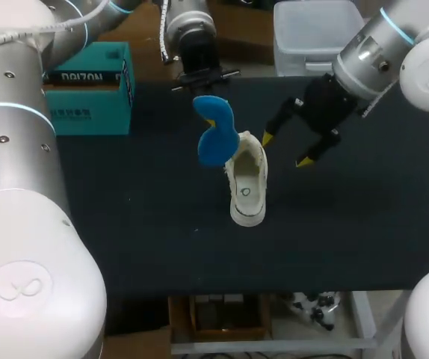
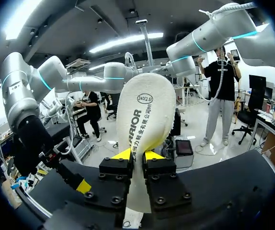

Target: Open the shoe tongue, take the insole out of the shoe, put the insole back into the shoe, and pack the shoe into the shoebox

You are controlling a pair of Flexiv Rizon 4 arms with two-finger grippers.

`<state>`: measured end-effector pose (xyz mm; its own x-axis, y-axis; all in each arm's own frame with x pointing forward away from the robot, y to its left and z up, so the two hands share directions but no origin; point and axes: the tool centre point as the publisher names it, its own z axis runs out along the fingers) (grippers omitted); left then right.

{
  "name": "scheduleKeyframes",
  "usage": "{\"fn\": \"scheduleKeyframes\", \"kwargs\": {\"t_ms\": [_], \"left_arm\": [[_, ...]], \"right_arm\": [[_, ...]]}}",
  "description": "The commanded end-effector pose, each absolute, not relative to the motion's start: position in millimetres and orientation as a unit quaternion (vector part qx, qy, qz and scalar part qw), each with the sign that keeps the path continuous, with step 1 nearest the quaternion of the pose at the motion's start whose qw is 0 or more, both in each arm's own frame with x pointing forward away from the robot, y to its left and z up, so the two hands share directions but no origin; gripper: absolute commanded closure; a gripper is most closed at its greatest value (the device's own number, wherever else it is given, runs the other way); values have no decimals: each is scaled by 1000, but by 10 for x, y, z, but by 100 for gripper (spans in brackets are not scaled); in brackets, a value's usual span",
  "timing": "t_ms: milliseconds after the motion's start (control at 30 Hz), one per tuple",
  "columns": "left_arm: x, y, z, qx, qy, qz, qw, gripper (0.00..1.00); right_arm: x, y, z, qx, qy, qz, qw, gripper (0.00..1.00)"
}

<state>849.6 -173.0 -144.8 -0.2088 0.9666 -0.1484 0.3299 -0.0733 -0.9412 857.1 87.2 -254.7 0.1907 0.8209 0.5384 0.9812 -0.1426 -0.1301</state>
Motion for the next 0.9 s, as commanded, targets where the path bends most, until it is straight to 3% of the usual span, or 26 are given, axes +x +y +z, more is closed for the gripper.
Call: {"fn": "scheduleKeyframes", "kwargs": {"t_ms": [33,233,667,900], "left_arm": [[8496,-1791,-1439,-552,-592,491,321,100],[8430,-1857,-1467,-566,-587,487,312,100],[8359,-1890,-1491,-585,-558,507,299,100],[8303,-1833,-1536,-592,-544,524,281,100]], "right_arm": [[8545,875,-2498,-769,-558,-174,260,0],[8334,968,-2493,-833,-382,-175,359,0],[8272,1042,-2469,-846,-361,-160,359,0],[8446,962,-2540,-839,-288,-191,421,0]]}}
